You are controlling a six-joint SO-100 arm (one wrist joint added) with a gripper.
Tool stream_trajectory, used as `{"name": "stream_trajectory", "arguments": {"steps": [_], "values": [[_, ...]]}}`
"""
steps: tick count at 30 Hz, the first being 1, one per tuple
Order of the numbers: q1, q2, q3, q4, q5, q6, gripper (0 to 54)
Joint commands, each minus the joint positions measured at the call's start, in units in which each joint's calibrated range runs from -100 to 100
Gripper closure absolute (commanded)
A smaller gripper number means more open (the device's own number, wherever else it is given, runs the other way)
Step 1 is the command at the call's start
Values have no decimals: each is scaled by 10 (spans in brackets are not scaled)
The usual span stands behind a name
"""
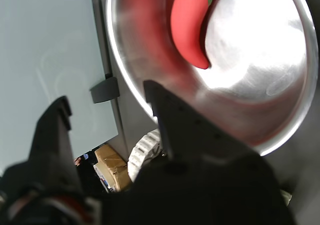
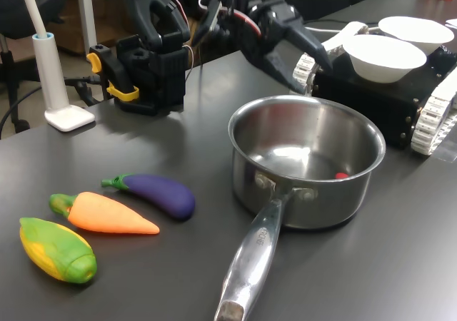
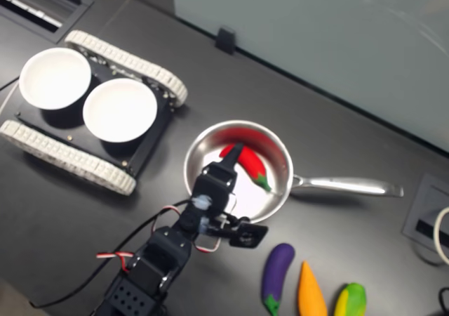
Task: Pick up the chilli and place them in the pan
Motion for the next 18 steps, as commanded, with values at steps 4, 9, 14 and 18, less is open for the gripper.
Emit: {"name": "stream_trajectory", "arguments": {"steps": [4, 9, 14, 18], "values": [[-21, -59, -111, 45, -11, -1, 464], [-44, -93, -139, 80, -20, -1, 535], [-70, -126, -153, 104, -31, -2, 535], [-78, -150, -171, 131, -35, -11, 535]]}}
